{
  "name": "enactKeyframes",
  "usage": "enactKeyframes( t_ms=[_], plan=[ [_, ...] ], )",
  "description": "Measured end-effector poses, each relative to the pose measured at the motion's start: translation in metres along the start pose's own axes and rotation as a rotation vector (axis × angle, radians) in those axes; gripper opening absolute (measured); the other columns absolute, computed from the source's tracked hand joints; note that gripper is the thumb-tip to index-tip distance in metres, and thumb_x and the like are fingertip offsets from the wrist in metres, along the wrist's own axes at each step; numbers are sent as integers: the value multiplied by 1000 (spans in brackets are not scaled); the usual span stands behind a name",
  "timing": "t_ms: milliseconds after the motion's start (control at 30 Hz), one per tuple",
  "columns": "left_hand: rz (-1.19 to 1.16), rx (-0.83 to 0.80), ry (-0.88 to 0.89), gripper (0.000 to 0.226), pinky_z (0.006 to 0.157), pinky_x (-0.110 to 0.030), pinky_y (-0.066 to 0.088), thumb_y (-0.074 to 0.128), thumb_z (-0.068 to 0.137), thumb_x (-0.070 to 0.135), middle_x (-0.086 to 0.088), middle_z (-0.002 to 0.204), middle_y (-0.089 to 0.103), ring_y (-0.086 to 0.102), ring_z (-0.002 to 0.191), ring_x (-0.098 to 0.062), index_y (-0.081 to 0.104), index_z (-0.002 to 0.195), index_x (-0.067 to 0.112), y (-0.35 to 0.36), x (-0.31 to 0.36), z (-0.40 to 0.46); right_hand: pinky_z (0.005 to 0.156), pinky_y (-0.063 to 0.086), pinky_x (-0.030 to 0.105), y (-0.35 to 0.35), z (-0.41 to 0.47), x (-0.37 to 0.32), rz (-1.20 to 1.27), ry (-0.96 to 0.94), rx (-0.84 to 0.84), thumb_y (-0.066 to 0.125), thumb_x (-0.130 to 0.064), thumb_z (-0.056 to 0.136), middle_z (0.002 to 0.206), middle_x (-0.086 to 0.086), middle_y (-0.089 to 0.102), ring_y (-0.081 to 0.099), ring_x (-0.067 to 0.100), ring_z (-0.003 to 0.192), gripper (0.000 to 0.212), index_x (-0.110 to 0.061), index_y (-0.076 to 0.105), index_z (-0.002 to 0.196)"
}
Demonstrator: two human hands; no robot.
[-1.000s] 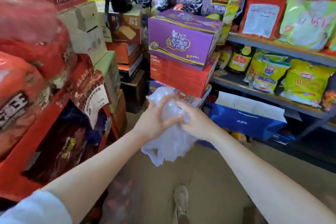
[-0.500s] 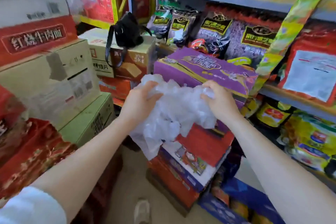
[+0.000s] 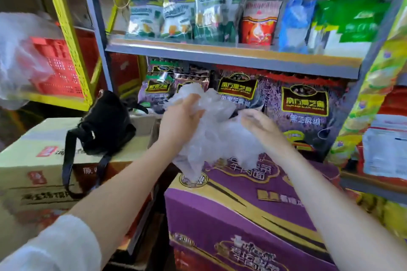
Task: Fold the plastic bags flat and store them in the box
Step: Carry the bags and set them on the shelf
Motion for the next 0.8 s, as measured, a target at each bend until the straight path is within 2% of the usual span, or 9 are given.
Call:
enactKeyframes(
  t_ms=[100,167,233,300,400,467,533,700,800],
  plan=[
    [-23,-58,47,40,67,-38,42,58,88,24,-21,99,64,60,89,-38,50,125,11,32,-10,23,93,35,16,22,16,10,-84,1,-123,80,-53,58,125,-18,46,42,-4,121,94,-28,35,136],
    [-52,-70,37,40,65,-36,39,58,88,22,-21,98,65,61,87,-37,50,126,10,51,-17,33,95,34,22,38,32,19,-291,4,-125,82,-50,57,139,-7,40,38,10,130,110,-26,21,145],
    [-97,-79,8,38,60,-34,35,57,89,20,-21,89,66,61,80,-36,50,124,9,64,-26,41,96,38,32,51,46,28,-449,22,-87,76,-43,71,143,0,41,41,21,130,95,-28,19,145],
    [-123,-106,4,35,61,-34,36,57,89,19,-21,86,66,61,80,-36,52,122,9,75,-37,48,86,46,38,52,58,38,-602,-14,7,64,-31,83,132,4,53,51,28,118,68,-30,27,141],
    [-138,-164,19,34,63,-35,38,56,90,20,-20,91,65,59,81,-35,52,121,9,90,-57,64,64,44,38,34,74,54,-719,27,79,54,-18,86,99,7,62,58,28,85,50,-29,36,132],
    [-114,-200,20,35,63,-37,42,53,92,23,-20,95,63,58,79,-34,48,124,10,106,-72,81,50,32,34,20,88,68,-705,54,165,51,-14,88,67,-1,53,47,19,56,28,-23,48,114],
    [-76,-232,8,34,60,-38,41,50,93,23,-21,99,60,58,79,-36,46,125,12,129,-87,102,46,28,31,12,107,82,-696,96,259,48,-14,90,57,-5,48,42,16,47,10,-23,51,93],
    [-21,-296,61,30,55,-34,33,41,94,12,-22,101,51,56,75,-40,44,124,10,194,-113,152,48,27,30,-6,151,110,-684,308,442,45,-10,91,61,0,50,44,20,54,13,-15,56,87],
    [35,-343,150,39,46,-32,30,40,91,3,-21,113,46,51,62,-35,39,129,13,234,-118,174,50,23,33,-13,176,128,-665,385,531,48,-7,88,53,1,37,36,21,55,27,-9,47,61]
  ],
)
Point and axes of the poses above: each hand's wrist, its own z-axis towards the middle knuckle, its own y-axis out of the palm, x = y × z, the point moved 2 cm from there along z, towards the middle knuckle
